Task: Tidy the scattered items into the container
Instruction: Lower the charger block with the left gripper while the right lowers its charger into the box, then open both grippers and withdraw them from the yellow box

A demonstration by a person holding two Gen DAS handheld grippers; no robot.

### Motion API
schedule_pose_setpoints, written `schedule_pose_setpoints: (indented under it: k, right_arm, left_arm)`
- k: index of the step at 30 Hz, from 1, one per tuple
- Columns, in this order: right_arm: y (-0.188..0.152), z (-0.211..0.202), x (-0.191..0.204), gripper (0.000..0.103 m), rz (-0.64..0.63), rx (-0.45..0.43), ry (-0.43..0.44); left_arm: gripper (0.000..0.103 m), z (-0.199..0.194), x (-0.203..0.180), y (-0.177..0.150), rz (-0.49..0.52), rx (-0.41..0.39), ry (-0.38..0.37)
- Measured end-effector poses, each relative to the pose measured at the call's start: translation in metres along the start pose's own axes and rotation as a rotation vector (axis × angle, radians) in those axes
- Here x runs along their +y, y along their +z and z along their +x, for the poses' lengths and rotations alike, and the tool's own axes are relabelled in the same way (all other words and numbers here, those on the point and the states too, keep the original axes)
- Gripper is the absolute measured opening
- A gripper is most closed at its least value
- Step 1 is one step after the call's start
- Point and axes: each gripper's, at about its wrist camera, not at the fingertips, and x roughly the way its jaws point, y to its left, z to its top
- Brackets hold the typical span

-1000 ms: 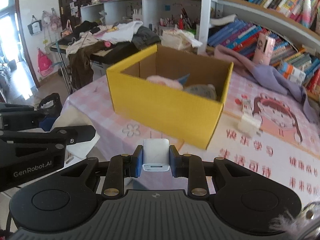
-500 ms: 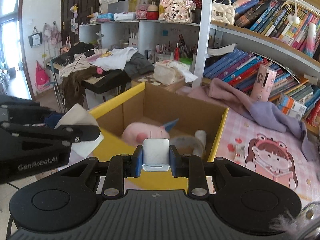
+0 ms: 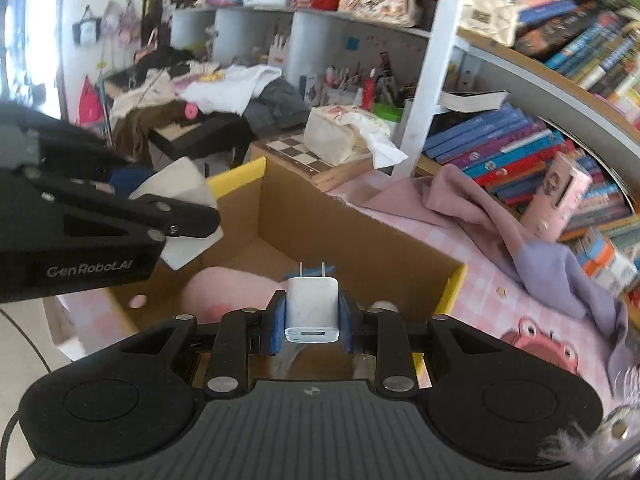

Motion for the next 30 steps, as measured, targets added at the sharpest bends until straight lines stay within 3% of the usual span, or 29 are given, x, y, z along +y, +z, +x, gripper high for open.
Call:
schedule_pose_setpoints:
  k: [5,15,28,30]
  right_arm:
    - [0.014,0.039,-0.009,0.025,-0.086,0.045,0.007]
    - [0.016,0.099,-0.019,0.025,-0.177,0.196,0.037]
    - [0.019,0.115,-0.017,0.025,-0.196,0.267,0.053]
    - [0.019,0.114,-0.017,0.029,-0.194,0.259,0.048]
  left_arm:
    - [0.022,0.04,-0.002,0.015,0.074,0.061,-0.012]
    - [0.022,0.101,0.007,0.019,0.049,0.198,-0.048]
    - [0.026,0.127,0.007,0.019,0.069,0.252,-0.064]
    - [0.035,0.127,0.005,0.019,0.076,0.251,-0.063]
